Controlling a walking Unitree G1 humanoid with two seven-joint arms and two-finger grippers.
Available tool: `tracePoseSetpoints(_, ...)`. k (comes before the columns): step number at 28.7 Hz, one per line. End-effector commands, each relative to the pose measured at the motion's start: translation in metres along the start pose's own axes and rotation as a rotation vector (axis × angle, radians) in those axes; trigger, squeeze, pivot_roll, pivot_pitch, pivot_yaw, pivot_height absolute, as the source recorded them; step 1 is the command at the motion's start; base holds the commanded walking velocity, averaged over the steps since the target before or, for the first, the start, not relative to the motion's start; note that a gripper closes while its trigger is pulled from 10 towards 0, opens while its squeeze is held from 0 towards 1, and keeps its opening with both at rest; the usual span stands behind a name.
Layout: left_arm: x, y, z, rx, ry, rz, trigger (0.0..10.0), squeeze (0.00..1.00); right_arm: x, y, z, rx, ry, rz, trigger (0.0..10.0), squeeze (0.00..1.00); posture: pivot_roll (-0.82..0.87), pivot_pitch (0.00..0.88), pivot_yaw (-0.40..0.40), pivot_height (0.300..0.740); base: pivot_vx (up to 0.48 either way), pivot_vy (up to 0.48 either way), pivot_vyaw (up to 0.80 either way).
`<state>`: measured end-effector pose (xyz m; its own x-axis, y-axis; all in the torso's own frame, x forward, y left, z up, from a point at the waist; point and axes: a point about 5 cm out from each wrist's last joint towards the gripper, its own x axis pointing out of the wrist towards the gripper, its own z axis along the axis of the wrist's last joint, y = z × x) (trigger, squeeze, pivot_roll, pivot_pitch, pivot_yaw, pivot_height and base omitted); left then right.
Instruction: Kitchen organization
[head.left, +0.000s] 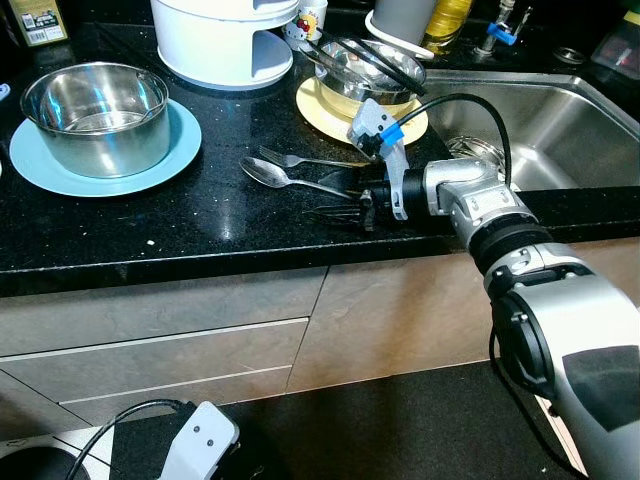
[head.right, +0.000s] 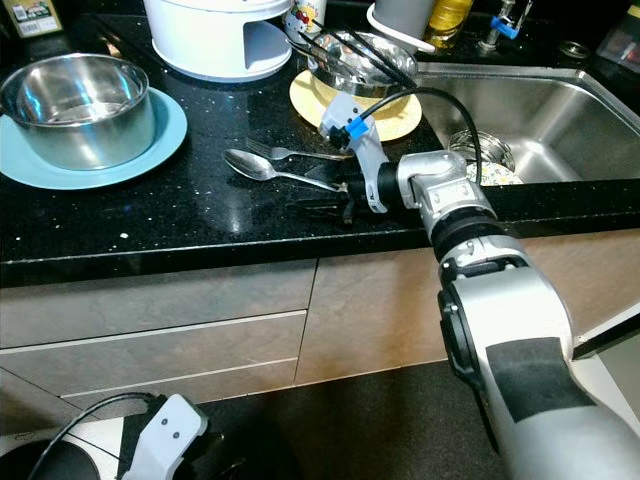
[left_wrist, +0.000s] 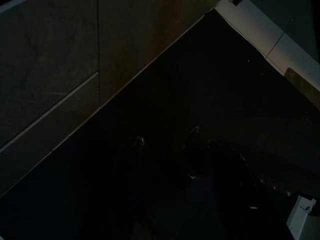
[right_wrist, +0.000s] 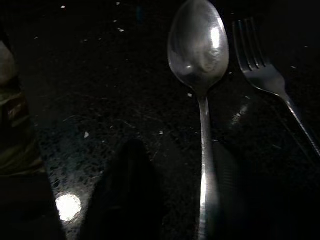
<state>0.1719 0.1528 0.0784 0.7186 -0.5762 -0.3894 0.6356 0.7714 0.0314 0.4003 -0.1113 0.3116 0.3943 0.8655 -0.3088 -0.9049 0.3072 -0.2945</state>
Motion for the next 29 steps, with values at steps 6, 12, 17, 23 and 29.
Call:
tracePoseSetpoints(6, -0.001, -0.007, -0.005, -0.012, 0.029, -0.044, 10.0, 0.00, -0.003, 0.004, -0.033, 0.080, 0.153, 0.015, 0.0, 0.00, 0.08, 0.267, -0.135, 0.740, 0.000, 0.000, 0.00)
tracePoseSetpoints(12, 0.001, -0.006, -0.004, -0.008, 0.028, -0.047, 10.0, 0.00, -0.005, 0.002, -0.035, 0.077, 0.166, -0.010, 0.0, 0.00, 0.08, 0.264, -0.128, 0.740, 0.000, 0.000, 0.00)
tracePoseSetpoints(17, 0.002, -0.005, -0.004, -0.006, 0.026, -0.049, 10.0, 0.00, -0.005, 0.002, -0.036, 0.085, 0.152, -0.020, 0.0, 0.00, 0.08, 0.262, -0.123, 0.740, 0.000, 0.000, 0.00)
tracePoseSetpoints(23, 0.005, -0.002, -0.001, -0.004, 0.016, -0.052, 10.0, 0.00, -0.009, 0.000, -0.017, 0.200, -0.071, 0.013, 0.0, 0.00, 0.07, 0.258, -0.113, 0.740, 0.000, 0.000, 0.00)
tracePoseSetpoints(29, 0.007, 0.001, 0.001, -0.004, 0.008, -0.052, 10.0, 0.00, -0.022, 0.000, 0.021, 0.340, -0.464, 0.198, 0.0, 0.00, 0.06, 0.255, -0.101, 0.740, 0.000, 0.000, 0.00)
